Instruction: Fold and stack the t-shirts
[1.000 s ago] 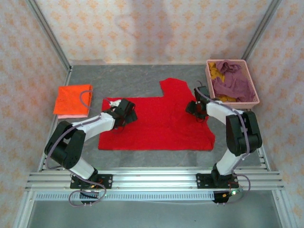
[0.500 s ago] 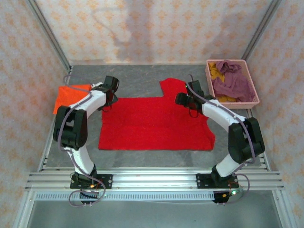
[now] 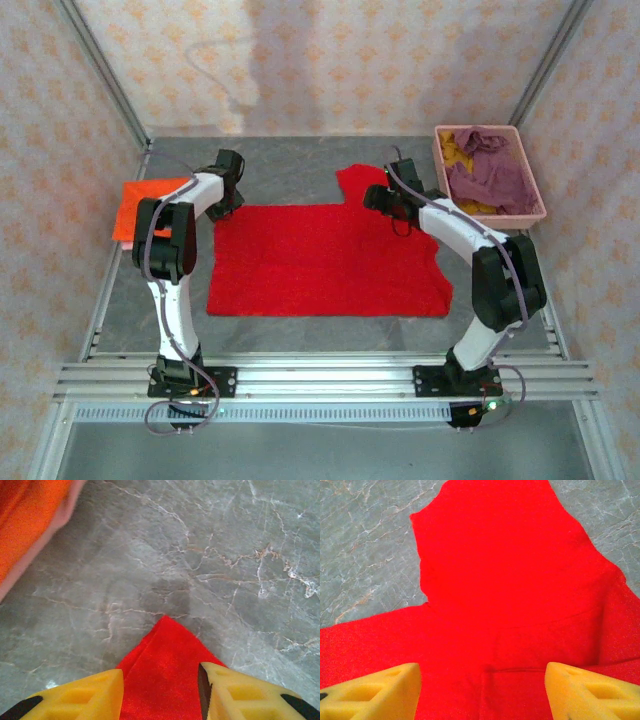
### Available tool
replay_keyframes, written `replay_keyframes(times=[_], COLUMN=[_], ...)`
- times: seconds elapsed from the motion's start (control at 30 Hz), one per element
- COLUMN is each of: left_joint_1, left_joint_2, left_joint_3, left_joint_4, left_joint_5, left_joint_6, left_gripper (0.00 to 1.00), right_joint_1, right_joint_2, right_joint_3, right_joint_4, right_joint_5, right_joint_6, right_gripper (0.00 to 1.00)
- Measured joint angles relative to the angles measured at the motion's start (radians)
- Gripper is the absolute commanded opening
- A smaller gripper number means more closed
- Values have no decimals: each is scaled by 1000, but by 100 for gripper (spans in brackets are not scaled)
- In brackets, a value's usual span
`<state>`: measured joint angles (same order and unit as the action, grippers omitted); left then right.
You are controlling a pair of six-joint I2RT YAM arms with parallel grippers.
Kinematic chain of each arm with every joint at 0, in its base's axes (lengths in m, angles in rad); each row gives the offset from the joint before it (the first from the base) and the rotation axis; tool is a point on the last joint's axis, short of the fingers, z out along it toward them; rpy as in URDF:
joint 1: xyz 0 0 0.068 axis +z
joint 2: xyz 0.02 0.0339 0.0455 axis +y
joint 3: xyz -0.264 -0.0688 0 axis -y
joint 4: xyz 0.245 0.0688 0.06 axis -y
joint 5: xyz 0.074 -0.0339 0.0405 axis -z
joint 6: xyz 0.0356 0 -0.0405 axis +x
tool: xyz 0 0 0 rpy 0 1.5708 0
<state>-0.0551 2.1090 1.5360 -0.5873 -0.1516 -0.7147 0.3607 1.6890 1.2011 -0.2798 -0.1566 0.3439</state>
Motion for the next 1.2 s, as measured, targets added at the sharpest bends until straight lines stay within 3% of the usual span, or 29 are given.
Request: replay_keyframes(times=[0.27, 0.6, 0.83, 1.2], left_joint_1=[16, 35, 38, 42], left_joint_2=[87, 90, 83, 35], left_joint_3=[114, 117, 117, 116], left_joint_4=[-8, -35, -39, -53], left_joint_5=[15, 18, 30, 39], left_joint_6=[5, 5, 5, 5], left_gripper=[43, 44, 53, 46], right_joint_1=[3, 3, 3, 3], right_joint_2=[12, 70, 72, 72], right_joint_3=[0, 10, 16, 16], right_joint_4=[16, 15, 16, 16], right_joint_5=[-1, -19, -27, -34], right_joint_6=[18, 35, 50, 64], right_gripper=[67, 67, 67, 67])
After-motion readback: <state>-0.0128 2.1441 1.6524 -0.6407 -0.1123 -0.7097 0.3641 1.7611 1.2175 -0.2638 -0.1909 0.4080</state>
